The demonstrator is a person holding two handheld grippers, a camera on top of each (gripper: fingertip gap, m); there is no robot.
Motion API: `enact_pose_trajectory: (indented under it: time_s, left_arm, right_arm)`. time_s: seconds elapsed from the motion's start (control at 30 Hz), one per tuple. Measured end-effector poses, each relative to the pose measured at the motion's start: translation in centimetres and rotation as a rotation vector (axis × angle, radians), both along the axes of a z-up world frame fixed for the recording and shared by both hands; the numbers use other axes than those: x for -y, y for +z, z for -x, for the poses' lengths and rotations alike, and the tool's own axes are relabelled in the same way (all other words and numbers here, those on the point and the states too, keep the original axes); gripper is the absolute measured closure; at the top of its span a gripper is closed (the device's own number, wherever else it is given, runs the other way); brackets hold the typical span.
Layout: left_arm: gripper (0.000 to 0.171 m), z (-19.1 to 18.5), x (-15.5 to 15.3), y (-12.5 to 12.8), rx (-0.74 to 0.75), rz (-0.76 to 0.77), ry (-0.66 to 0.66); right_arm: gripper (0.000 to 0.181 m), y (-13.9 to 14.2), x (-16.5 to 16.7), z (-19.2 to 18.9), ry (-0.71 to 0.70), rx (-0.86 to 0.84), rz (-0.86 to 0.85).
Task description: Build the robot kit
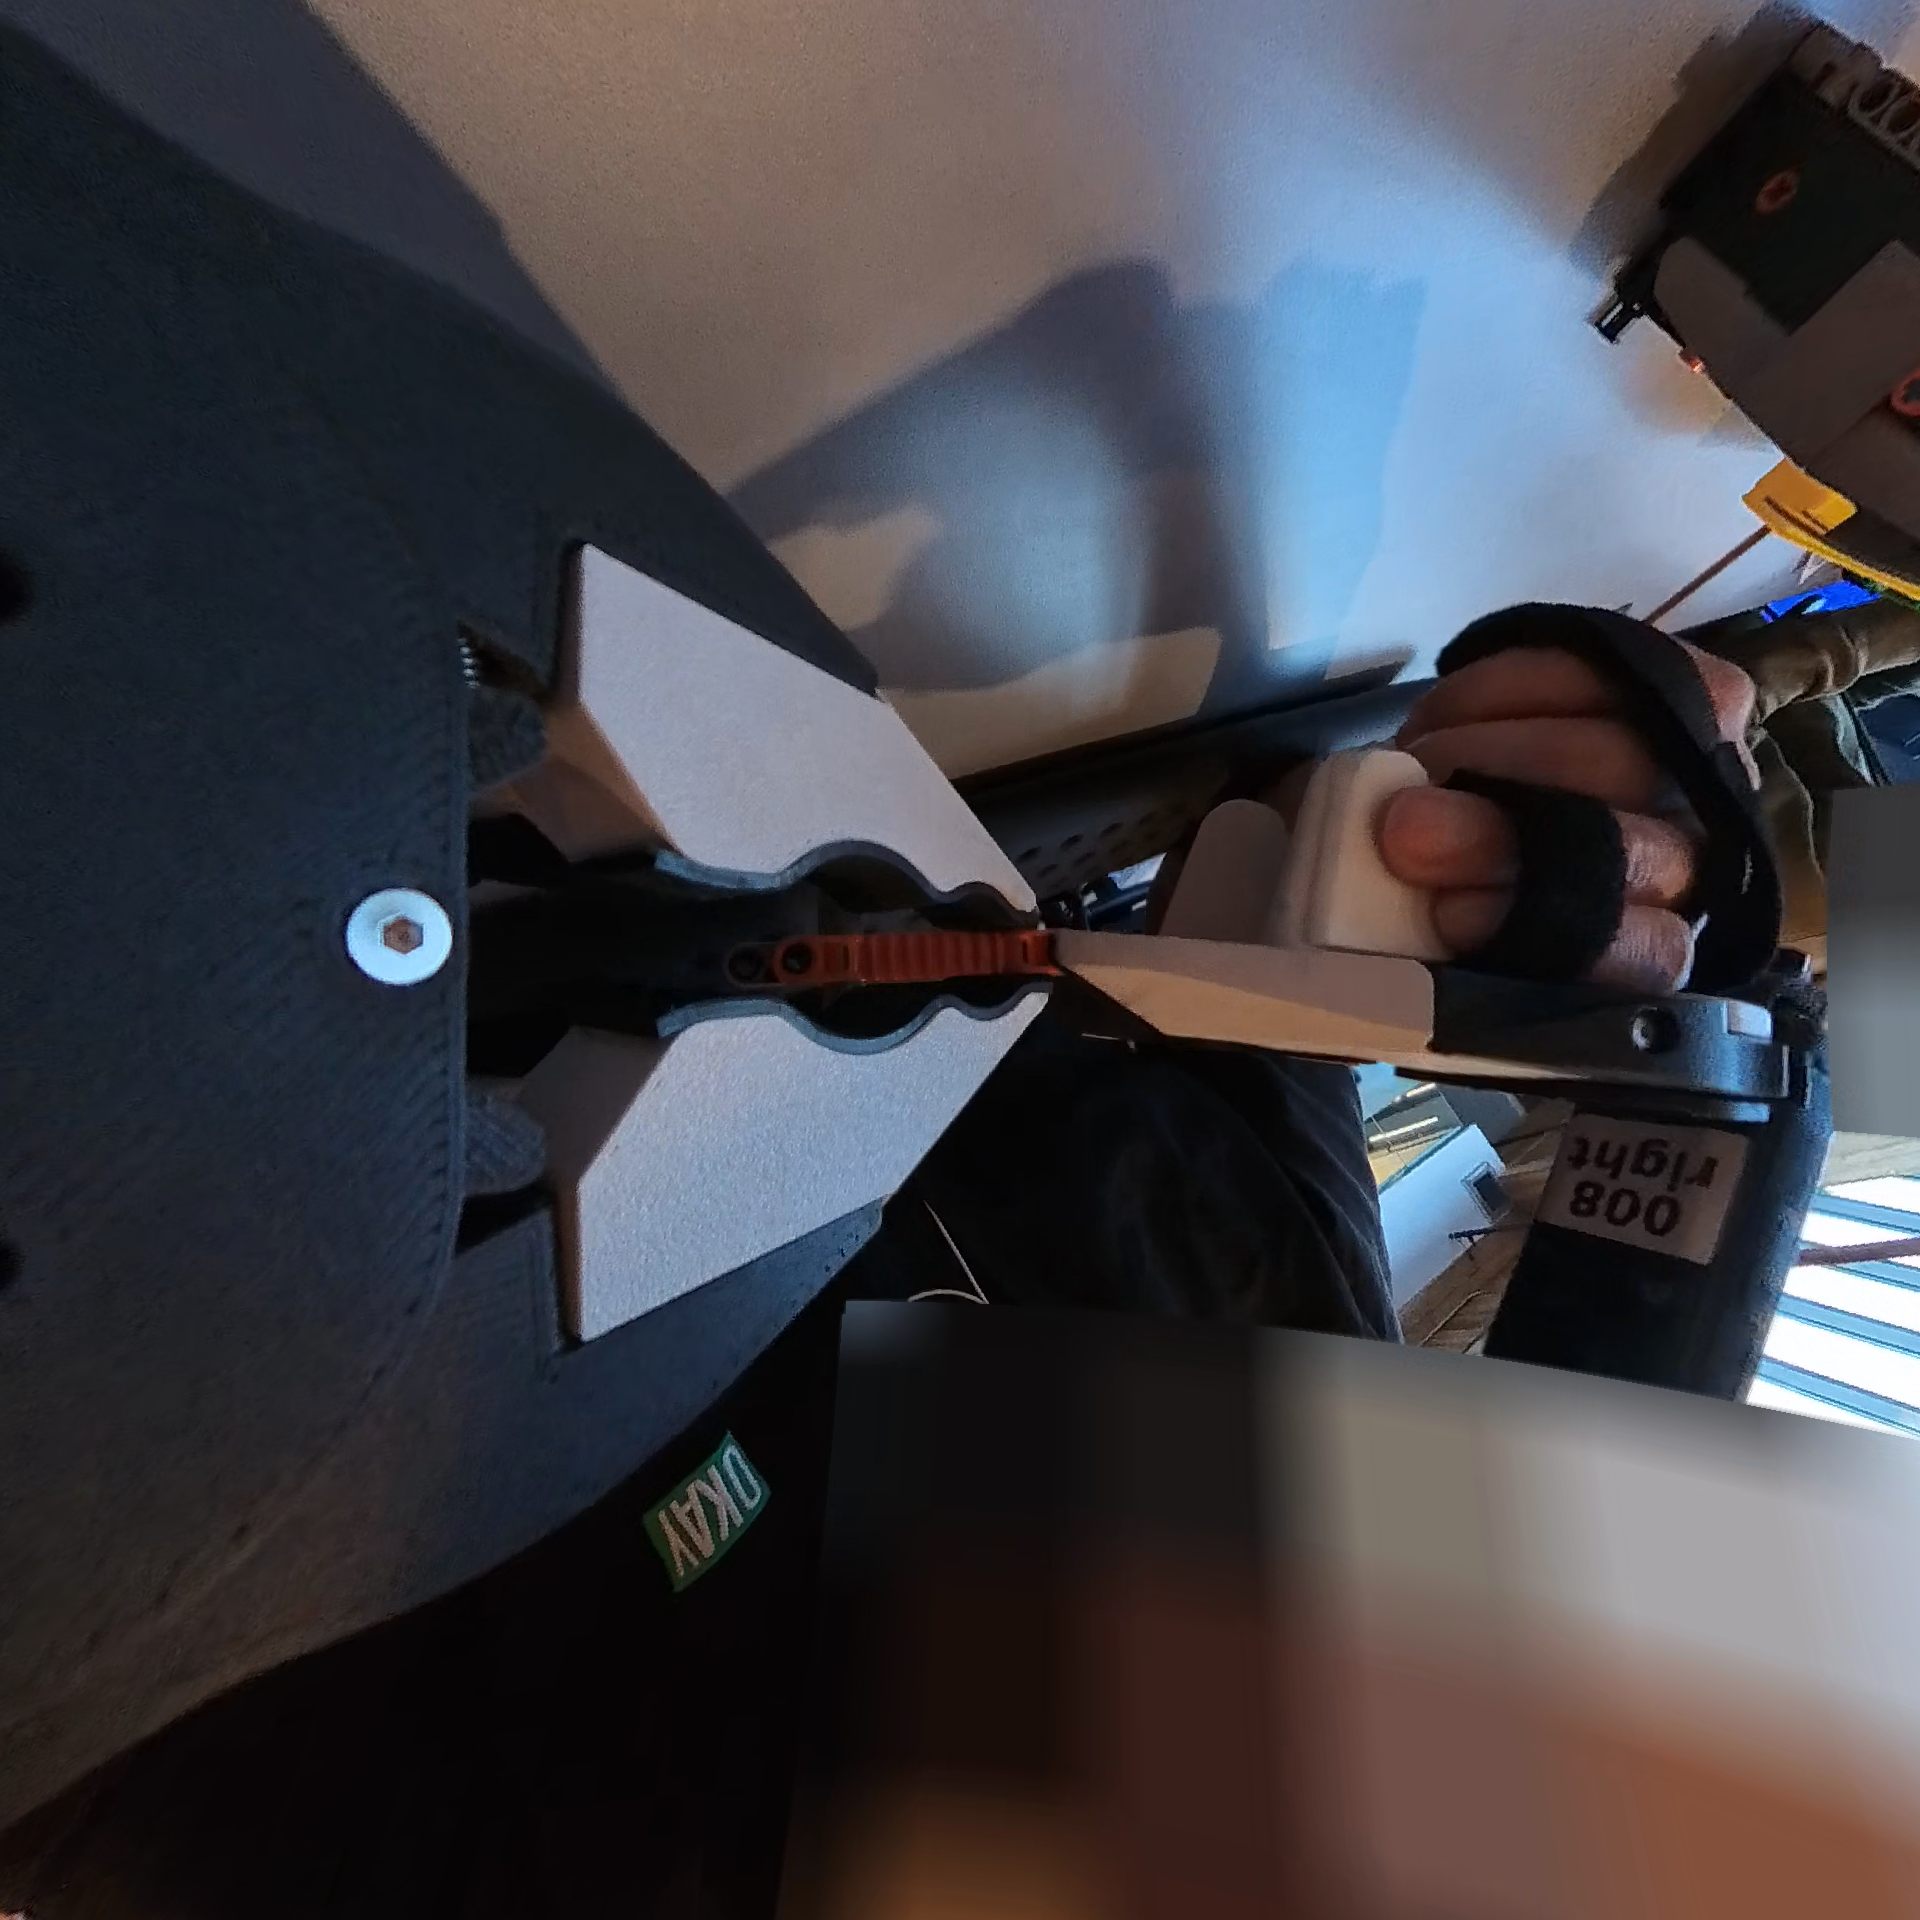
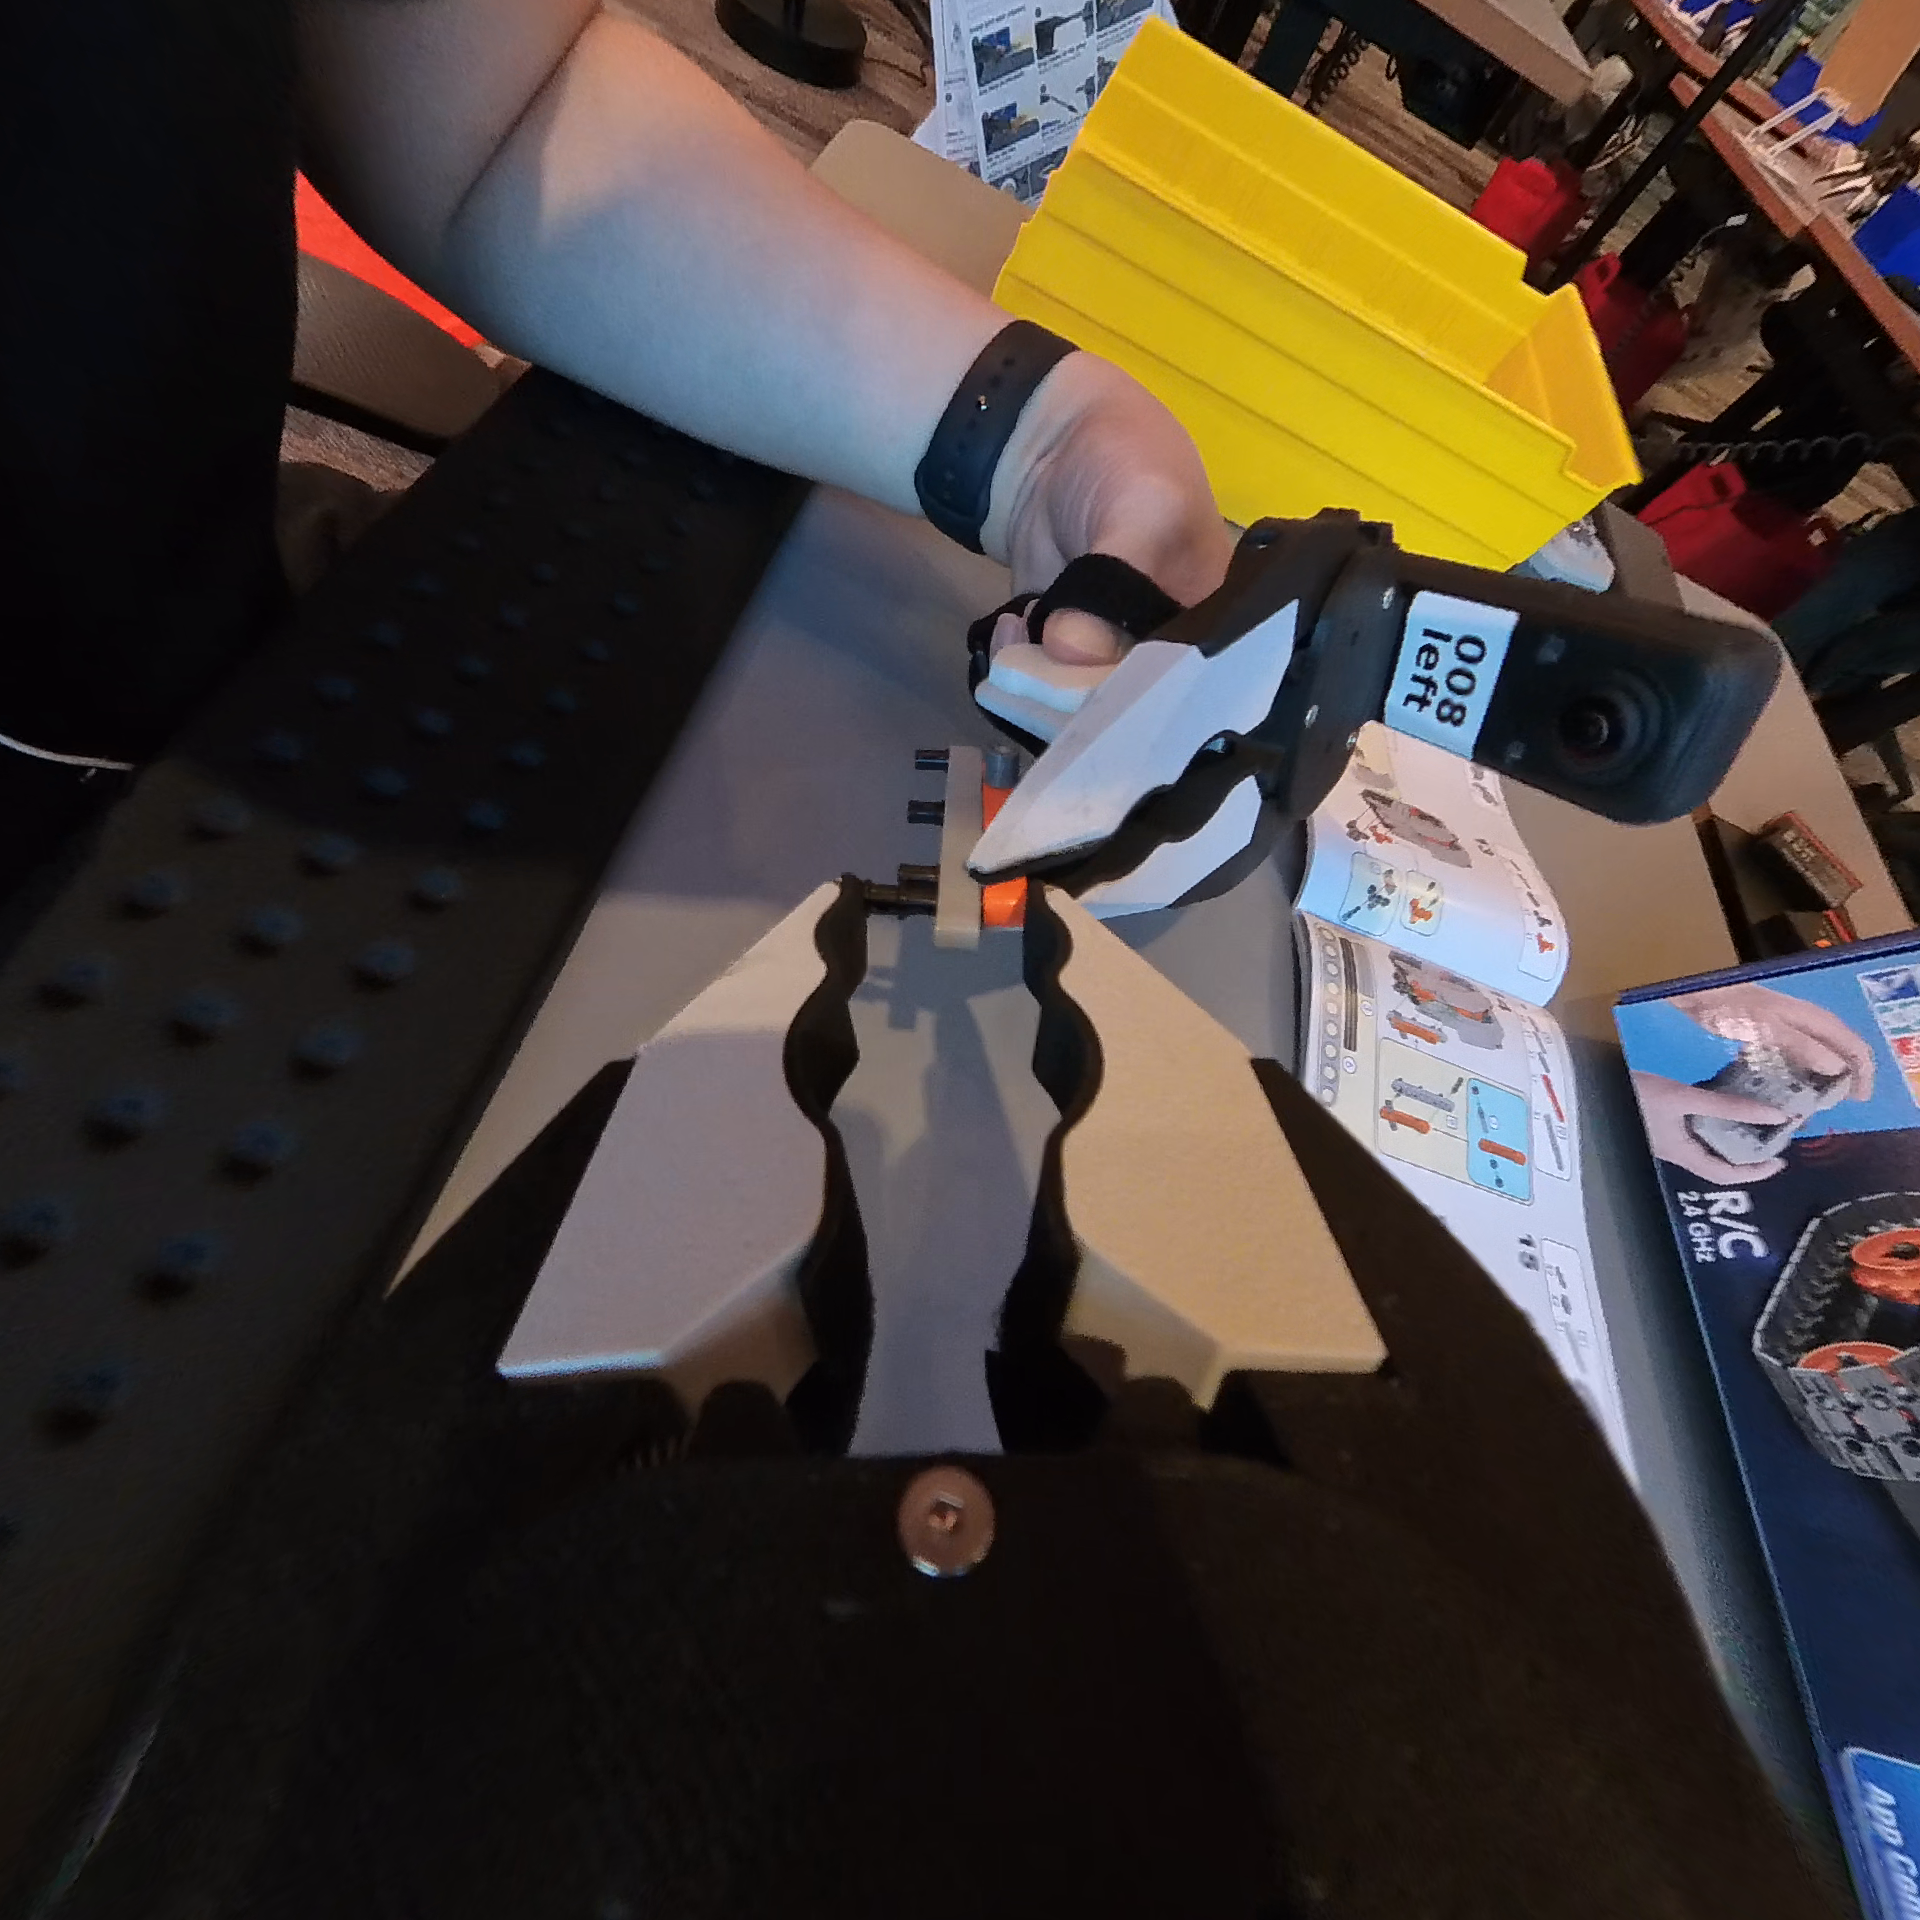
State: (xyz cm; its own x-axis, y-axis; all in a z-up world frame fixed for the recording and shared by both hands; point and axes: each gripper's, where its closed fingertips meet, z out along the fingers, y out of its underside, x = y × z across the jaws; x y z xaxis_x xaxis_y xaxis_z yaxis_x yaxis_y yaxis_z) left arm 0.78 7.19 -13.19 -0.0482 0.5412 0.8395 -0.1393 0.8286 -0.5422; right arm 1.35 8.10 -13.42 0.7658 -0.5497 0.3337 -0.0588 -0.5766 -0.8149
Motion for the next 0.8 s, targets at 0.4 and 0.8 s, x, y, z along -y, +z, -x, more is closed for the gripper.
enact_pose_trajectory:
  time_s: [0.4, 0.8]
  left_arm:
    - [0.165, 0.8, -0.6, 0.4, -0.048, -0.013, -0.05]
    - [0.165, -1.0, 1.2, 0.5, -0.073, 0.0, 0.058]
  right_arm:
    - [0.152, 0.4, -0.6, 0.7, 0.023, 0.013, 0.057]
    - [0.151, 0.4, 1.0, -0.6, -0.075, 0.053, 0.053]
